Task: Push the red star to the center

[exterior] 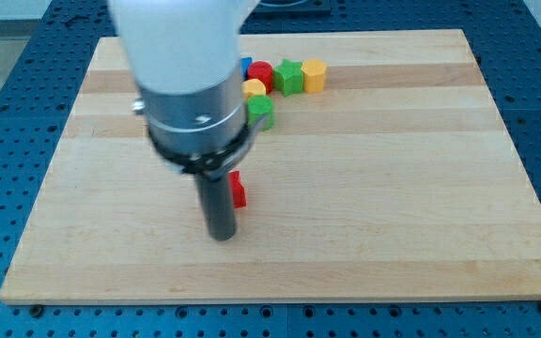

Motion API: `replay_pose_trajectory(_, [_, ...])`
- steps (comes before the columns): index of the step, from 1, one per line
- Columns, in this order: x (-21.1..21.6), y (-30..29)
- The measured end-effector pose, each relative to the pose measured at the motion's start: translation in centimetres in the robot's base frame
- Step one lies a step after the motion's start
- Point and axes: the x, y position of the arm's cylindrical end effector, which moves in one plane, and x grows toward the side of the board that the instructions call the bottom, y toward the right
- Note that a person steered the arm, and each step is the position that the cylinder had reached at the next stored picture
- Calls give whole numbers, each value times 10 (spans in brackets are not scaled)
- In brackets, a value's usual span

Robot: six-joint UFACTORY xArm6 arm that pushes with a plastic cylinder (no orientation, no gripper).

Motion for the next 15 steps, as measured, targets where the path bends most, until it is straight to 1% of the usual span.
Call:
replay_pose_trajectory(1, [8, -29])
replay_pose_trajectory(2, [0, -30])
replay_pose_trajectory(4, [-47, -29])
replay_pose_trajectory(5, [-53, -24])
replay_pose_trajectory(6, [-47, -43])
replay_pose_trajectory(7, [-23, -55])
replay_pose_trajectory(8, [-11, -46])
replay_pose_trajectory(10, [-49, 3])
replay_pose_trajectory(11, [-58, 17])
replay_pose_trajectory(12, [-48, 9])
replay_pose_trajectory(13, [-24, 4])
replay_pose_trajectory(14, [-21, 9])
replay_pose_trajectory(15, [-53, 14])
